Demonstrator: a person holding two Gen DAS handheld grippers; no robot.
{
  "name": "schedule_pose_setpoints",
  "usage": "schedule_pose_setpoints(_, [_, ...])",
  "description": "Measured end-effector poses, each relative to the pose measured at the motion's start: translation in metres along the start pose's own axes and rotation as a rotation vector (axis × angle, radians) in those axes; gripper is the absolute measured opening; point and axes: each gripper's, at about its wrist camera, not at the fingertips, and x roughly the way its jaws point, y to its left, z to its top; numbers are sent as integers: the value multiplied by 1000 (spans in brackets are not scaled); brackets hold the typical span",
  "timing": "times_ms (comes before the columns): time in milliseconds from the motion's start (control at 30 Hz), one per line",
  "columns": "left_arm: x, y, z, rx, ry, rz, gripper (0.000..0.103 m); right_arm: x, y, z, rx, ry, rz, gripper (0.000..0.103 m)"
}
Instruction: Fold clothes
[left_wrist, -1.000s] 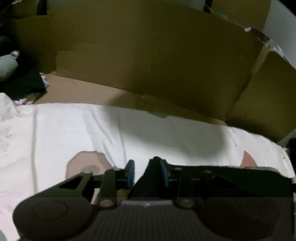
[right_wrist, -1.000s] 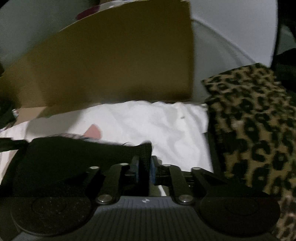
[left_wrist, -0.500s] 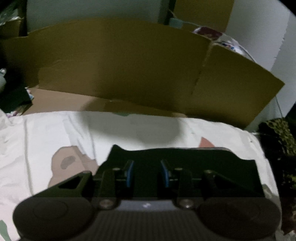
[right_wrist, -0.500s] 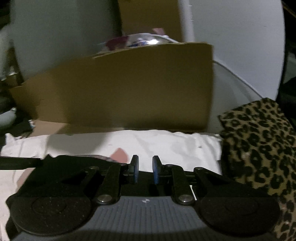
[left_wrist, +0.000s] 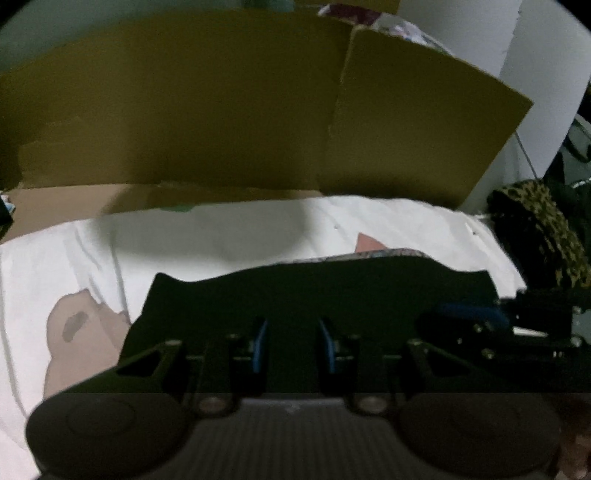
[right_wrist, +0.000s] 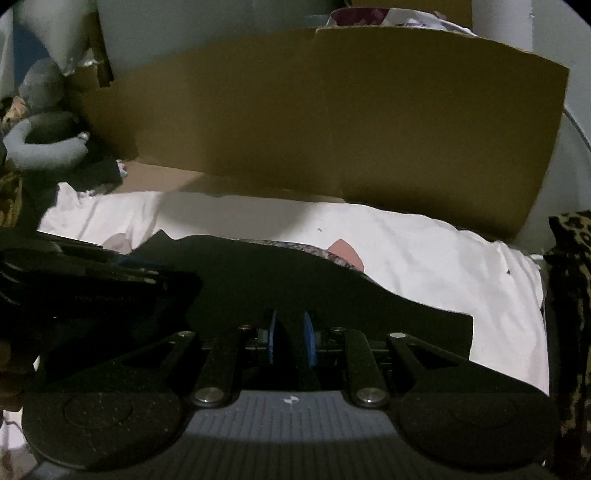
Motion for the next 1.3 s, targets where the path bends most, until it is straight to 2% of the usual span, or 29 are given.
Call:
schedule_pose_setpoints(333, [8,1,14,2,-37,0,32,19,-8,10,-20,6,11,23])
schedule_pose_setpoints(433, [15,2,16,5,-21,-9,32,25,-10,11,-20,10,12,23])
schedule_pose_setpoints(667, [29,-8,10,121,0,27,35,34,-15,4,-53,32,25,23])
schedule_pose_setpoints(800, [31,-6,9,122,0,25,35,35,-8,-5,-115,-2,0,23])
schedule_pose_setpoints(967, [29,-5,17,88,13,19,33,37,-18,-2,-51,10,30,23])
schedule_pose_setpoints(1067, [17,-3,19,44,-7,-9,24,37,-19,0,-49,20,38,23])
schedule_pose_setpoints(1167, [3,-4,19,33,-35,-64,24,37,-20,0,-31,23,37,23])
schedule_pose_setpoints(1300, [-2,-19,17,75,-43,-124,24,35,-18,3,-27,32,32,23])
